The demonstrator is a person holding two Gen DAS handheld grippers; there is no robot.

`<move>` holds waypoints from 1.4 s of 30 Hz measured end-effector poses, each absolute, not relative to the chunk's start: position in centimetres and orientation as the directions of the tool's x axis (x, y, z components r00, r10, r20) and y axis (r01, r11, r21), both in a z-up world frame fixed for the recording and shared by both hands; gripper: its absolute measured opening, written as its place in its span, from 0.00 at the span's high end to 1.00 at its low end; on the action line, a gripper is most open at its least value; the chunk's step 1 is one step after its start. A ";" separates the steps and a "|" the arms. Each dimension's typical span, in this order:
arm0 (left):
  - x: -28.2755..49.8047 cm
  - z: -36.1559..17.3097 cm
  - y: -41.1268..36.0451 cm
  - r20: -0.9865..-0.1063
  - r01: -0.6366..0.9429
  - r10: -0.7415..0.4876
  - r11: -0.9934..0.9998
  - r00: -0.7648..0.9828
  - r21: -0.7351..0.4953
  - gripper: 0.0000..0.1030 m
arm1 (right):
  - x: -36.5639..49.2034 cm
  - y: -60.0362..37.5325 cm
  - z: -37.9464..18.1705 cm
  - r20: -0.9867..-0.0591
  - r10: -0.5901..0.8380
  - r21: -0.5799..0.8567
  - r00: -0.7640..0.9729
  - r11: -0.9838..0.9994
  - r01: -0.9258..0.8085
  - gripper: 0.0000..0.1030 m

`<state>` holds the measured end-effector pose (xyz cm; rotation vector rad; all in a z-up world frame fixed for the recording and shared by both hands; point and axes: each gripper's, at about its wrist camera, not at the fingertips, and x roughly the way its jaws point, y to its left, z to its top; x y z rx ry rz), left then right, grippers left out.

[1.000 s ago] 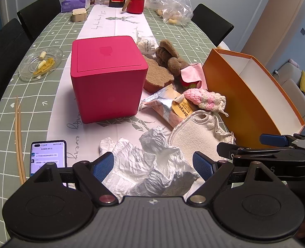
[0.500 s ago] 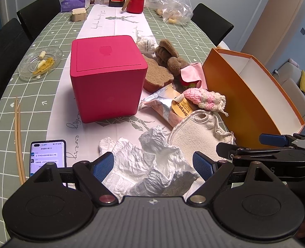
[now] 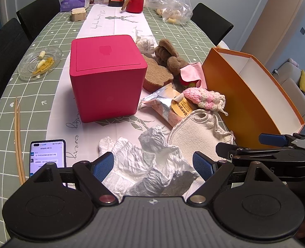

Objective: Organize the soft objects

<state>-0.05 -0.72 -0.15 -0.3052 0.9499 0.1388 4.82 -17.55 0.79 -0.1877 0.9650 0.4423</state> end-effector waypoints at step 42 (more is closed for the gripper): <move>-0.7 1.8 -0.6 -0.758 -0.182 -0.042 0.961 0.651 -0.209 0.02 | 4.7 -18.7 2.0 -0.775 0.412 0.153 0.479 0.858 -0.491 0.02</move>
